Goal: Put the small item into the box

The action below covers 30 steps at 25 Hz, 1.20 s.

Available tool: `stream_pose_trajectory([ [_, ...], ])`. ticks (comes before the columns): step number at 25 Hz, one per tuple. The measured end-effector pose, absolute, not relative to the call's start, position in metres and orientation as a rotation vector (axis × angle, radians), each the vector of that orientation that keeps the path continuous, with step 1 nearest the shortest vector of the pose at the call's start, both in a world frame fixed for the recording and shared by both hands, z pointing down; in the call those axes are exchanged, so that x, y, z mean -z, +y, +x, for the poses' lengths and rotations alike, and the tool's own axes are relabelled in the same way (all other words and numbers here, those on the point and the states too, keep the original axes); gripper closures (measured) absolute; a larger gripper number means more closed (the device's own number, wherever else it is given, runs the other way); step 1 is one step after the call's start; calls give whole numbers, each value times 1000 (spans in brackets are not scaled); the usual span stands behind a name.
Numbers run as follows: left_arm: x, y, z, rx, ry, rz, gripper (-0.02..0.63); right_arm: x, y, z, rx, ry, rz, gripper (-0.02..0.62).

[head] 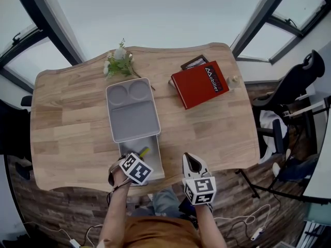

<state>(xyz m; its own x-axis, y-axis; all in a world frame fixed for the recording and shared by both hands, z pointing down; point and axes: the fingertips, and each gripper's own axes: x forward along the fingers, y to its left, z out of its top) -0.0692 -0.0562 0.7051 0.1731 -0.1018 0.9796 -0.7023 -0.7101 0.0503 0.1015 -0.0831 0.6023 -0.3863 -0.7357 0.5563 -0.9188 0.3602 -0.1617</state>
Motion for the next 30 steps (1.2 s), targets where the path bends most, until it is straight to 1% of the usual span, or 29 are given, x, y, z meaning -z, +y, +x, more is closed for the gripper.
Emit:
stream_pose_trajectory([
  [11,-702,-57,-66,-1511,-773,1976,529,-601,-84,102,-647,-2248,1432,592],
  [15,-695,-63,-66,-1403,-839,2004,518,-598,-84,104,-641,-2256,1434,592],
  [20,-678,-69,-56,-1171,-884,2076,520,-592,-83,103,-627,-2263,1433,592],
  [25,-659,-80,-57,-1008,-976,2112,576,-581,-84,98,-628,-2295,1435,592],
  [28,-644,-86,-59,-877,-1030,2118,598,-572,-84,91,-596,-2316,1417,592],
  [30,-633,-89,-60,-791,-1054,2126,600,-567,-85,85,-575,-2330,1403,592],
])
